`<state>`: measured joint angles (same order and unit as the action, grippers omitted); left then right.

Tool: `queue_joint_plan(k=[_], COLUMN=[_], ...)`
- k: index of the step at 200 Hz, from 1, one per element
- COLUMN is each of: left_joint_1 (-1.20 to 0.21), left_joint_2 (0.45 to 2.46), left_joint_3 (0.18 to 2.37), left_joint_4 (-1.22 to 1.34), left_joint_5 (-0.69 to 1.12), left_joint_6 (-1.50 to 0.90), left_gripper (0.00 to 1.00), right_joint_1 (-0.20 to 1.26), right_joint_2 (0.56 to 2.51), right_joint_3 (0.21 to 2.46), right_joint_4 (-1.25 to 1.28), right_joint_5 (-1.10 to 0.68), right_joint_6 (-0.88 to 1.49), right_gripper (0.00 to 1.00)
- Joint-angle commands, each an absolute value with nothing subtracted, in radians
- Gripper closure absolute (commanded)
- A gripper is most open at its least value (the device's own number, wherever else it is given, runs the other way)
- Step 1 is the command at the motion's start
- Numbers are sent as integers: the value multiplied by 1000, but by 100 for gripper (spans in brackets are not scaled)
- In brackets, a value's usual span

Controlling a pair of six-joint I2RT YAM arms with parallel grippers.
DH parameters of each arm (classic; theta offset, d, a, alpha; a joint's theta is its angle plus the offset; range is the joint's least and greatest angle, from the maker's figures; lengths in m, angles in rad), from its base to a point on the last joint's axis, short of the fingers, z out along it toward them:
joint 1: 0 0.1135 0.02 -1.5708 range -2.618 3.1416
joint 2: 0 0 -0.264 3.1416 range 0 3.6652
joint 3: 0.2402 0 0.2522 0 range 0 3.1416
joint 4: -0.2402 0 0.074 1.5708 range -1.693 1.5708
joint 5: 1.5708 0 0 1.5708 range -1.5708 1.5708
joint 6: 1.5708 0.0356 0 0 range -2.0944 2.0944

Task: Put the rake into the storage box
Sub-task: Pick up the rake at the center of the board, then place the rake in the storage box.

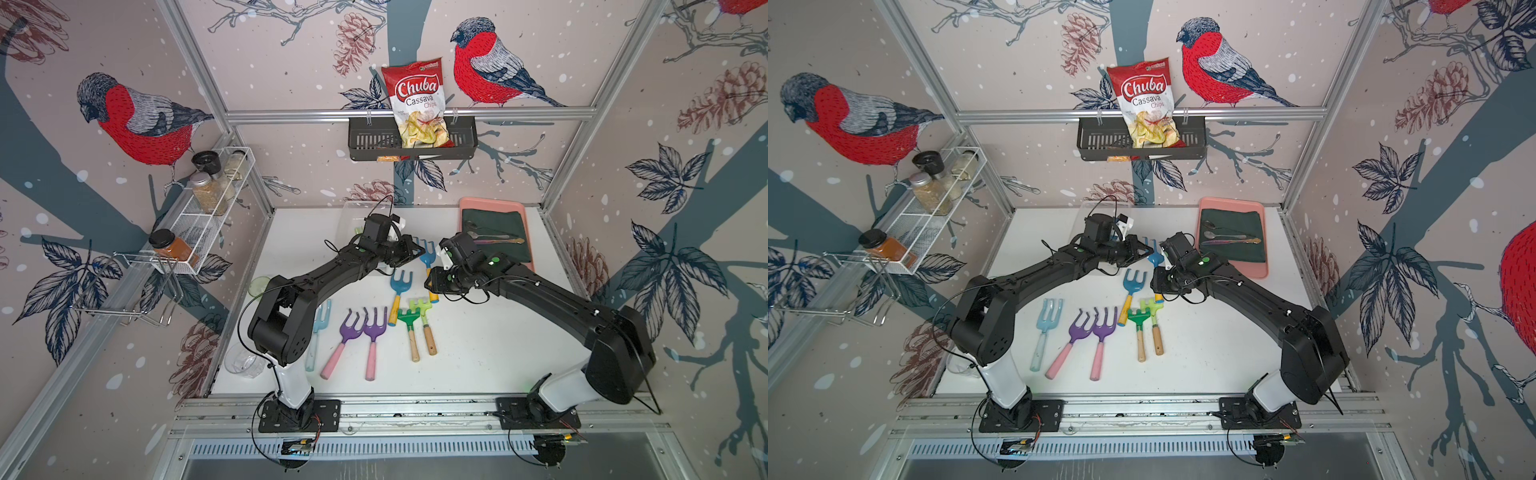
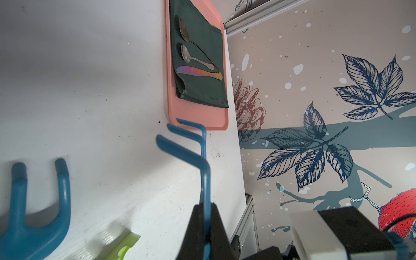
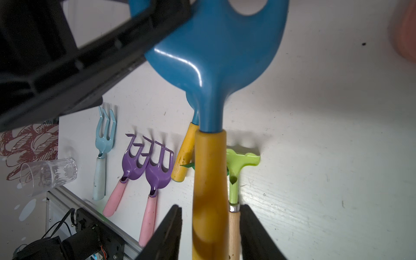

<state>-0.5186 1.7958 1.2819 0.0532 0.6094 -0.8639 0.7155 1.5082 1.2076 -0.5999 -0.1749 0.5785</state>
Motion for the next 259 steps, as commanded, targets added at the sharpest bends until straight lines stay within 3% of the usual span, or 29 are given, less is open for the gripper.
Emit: queue_joint_plan(k=[1,31,70,133,193,259], left_joint_1=[-520,-490,-345,-114,-84,-113], left_joint_2=[1795,1797,1824,2056,2461,2503], left_joint_3=[1296,1325,1450,1839,2436,2317], left_joint_4=[88,43,-121,-453,-811,-744], left_joint_5=[613,617,671,754,732,718], left_joint_6=[-861,-820,-683,-412,-253,-233], left_gripper=[100,100,100,100,100,100], right_joint_1=[710,695,651,594,580,578], right_joint_2=[1492,1462,1364,1324,1433,1482], right_joint_3=[1207,1211,1179,1114,1156,1154], right_joint_4=[-589,-607,-606,-606,-610,-576], right_joint_5=[-176,-161,-164,-191,-210,-235], right_joint_6=[581,597,618,598,560,558], right_gripper=[41,23,15,14,15,15])
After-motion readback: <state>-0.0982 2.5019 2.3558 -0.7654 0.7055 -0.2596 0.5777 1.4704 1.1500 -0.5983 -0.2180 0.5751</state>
